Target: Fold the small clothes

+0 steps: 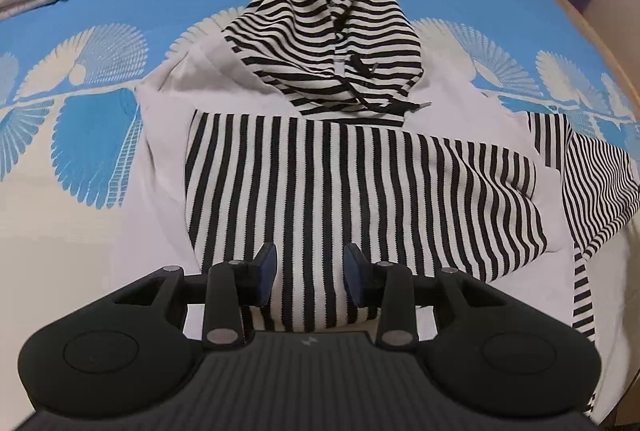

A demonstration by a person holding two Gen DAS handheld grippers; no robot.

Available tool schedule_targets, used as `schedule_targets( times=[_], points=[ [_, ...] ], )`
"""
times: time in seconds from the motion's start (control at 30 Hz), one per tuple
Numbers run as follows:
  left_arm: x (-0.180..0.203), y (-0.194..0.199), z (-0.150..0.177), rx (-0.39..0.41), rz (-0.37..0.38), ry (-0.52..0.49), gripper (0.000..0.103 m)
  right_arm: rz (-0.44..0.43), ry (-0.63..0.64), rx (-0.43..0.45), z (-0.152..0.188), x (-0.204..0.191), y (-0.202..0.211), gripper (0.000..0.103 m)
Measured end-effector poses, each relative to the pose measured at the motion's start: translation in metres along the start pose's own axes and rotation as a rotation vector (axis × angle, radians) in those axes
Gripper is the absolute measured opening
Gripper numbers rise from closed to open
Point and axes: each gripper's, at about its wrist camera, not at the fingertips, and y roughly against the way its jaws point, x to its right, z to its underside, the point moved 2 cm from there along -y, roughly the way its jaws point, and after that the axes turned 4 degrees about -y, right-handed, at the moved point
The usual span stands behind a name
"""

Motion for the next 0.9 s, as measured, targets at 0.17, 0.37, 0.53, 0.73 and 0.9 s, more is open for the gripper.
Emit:
schedule_targets(
  times=[0.17,0.37,0.53,0.73,0.9],
  points=[
    [0.003,-0.002,0.002,-0.001,-0.019,-0.025,0.041,0.012,-0.165,-0.012,-0.007,0.05,-0.029,0.052],
    [0.004,-0.005,0.003,-0.006,-0.029,-0.034,0.041,-0.027,-0.273,-0.007,-0.008,0.068,-0.051,0.052],
    [0.003,-0.005,0.003,-0.006,-0.032,-0.035,0.041,-0.039,-0.279,0.026,-0.01,0.065,-0.055,0.046],
    [-0.003,-0.002,0.004,-0.002,-0.038,-0.036,0.041,-0.018,-0.303,0.129,-0.015,0.061,-0.045,0.0],
    [-0.016,0.003,0.002,0.011,-0.049,-0.014,0.041,-0.045,-0.009,0.377,-0.02,-0.034,0.021,0.0]
  ],
)
